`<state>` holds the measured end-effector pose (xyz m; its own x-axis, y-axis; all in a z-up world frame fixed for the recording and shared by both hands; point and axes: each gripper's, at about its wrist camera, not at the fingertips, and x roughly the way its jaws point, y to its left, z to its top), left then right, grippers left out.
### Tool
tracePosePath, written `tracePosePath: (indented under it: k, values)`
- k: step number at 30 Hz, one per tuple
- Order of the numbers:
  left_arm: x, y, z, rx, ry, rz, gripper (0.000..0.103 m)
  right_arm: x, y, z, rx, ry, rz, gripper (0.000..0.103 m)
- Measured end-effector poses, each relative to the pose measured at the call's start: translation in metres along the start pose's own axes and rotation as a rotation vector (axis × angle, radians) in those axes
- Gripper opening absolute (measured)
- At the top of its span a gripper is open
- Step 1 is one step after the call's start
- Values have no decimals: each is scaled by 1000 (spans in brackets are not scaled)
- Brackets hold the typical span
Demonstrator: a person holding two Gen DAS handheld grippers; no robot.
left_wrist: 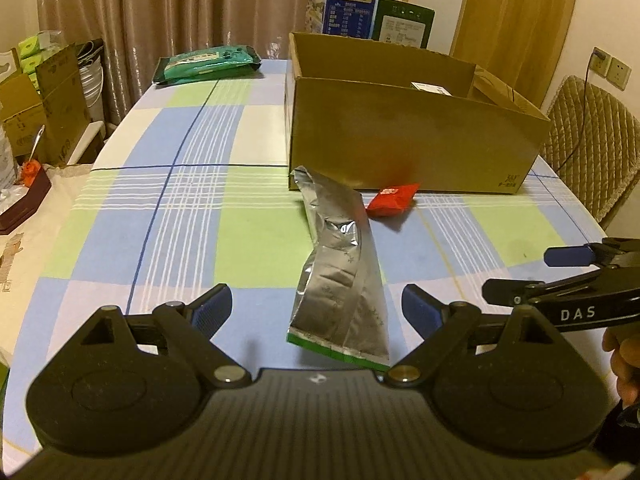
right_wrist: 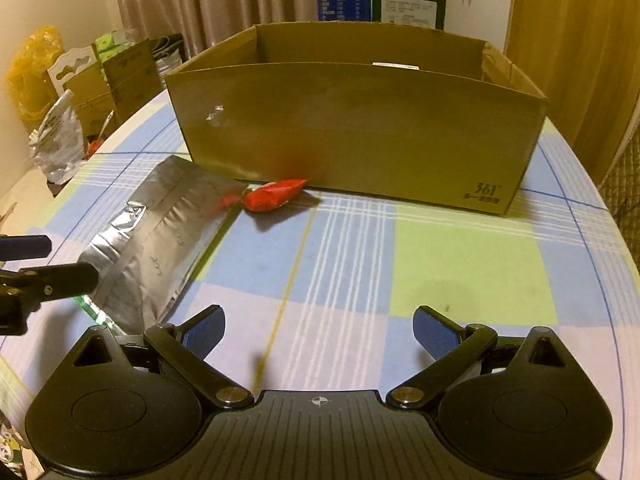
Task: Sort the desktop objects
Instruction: 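Grasp the silver foil bag with the left gripper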
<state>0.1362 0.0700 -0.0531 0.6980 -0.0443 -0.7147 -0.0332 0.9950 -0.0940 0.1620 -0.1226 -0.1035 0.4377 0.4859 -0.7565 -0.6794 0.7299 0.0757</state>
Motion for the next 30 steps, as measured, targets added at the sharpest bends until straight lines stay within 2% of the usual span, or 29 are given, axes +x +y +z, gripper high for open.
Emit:
tracePosePath:
  k: [9,14,21,24,27,30]
  values:
    - [22,-8,22,55,5,-16,89,6,-4,9,32,-9,11,98]
    - [46,-19,35,136,62,-42,87,9,-4,13,26,-13,6,98]
    - [86,-26,40,201,183,-50,69,14,0,17,-14,-10,-15,98]
    - [93,-25,40,209,204,-58,49,18,0,20,-14,-7,-11,98]
    - [91,-18,41,191,217,-80,42,23,4,25,-23,-12,-2,98]
    - [82,-7,41,169,228,-71,39,30,9,35,-19,-20,29,98]
